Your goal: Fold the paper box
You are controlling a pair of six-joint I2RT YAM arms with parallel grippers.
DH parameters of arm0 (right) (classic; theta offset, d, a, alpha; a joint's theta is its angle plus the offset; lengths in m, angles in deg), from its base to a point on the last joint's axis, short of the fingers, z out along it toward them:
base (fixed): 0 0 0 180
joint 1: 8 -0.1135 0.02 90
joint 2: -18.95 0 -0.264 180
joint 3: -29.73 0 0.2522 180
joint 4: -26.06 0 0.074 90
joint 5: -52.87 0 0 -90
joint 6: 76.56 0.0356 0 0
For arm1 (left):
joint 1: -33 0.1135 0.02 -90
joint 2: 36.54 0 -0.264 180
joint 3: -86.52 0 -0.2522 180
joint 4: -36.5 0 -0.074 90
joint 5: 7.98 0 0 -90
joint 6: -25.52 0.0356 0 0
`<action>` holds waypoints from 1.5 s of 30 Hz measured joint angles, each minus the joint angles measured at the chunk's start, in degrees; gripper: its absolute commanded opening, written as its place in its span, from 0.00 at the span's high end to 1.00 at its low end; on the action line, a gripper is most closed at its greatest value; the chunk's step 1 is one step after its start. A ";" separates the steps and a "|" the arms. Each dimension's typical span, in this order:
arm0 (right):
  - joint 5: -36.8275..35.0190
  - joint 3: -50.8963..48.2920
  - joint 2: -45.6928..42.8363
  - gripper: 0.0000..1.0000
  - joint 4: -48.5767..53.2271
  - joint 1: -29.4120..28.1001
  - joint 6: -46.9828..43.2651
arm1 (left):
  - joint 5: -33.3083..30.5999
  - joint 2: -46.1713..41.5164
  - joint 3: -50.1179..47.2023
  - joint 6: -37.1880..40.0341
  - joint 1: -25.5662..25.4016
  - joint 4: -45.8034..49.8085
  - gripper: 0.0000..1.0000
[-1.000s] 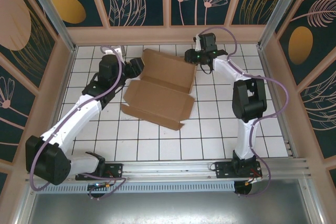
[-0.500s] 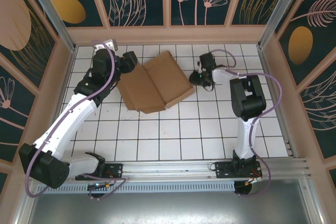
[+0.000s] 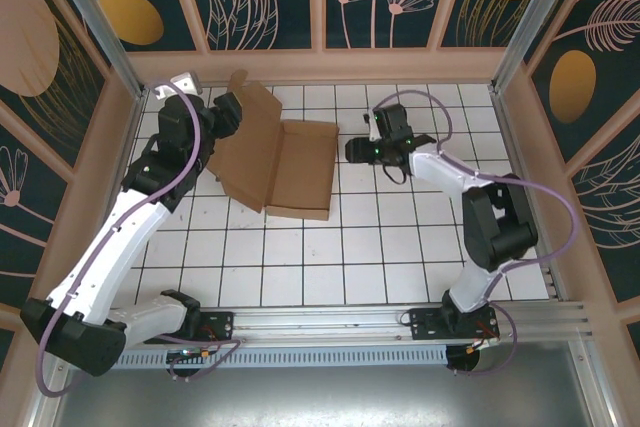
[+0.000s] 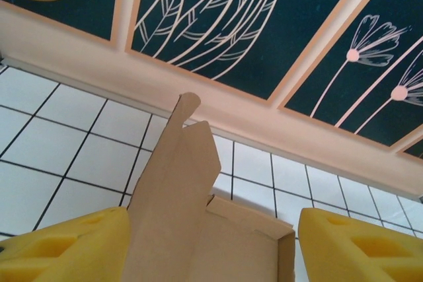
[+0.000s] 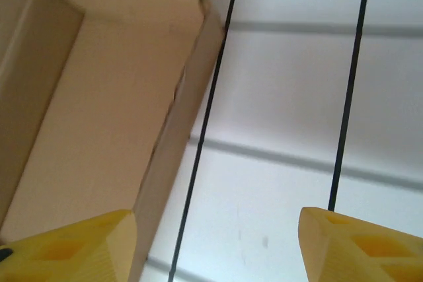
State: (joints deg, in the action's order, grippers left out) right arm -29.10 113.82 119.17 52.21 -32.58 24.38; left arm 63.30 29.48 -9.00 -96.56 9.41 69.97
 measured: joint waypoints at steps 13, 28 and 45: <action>9.33 46.38 38.77 0.27 -2.16 0.07 -4.11 | 10.86 -2.47 -3.43 -2.78 0.00 5.64 0.33; 15.63 21.62 29.09 0.64 -12.57 -0.22 2.16 | 14.01 -2.82 -2.58 -1.20 0.00 6.27 0.34; 4.57 1.60 4.42 0.45 -1.53 -6.47 -1.55 | 10.71 -5.38 -4.04 -1.01 0.00 6.25 0.35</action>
State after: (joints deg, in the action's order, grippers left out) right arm -24.53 115.41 123.59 50.68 -39.05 22.83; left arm 74.01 24.11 -13.05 -97.56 9.41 76.22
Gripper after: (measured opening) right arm 0.549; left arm 0.659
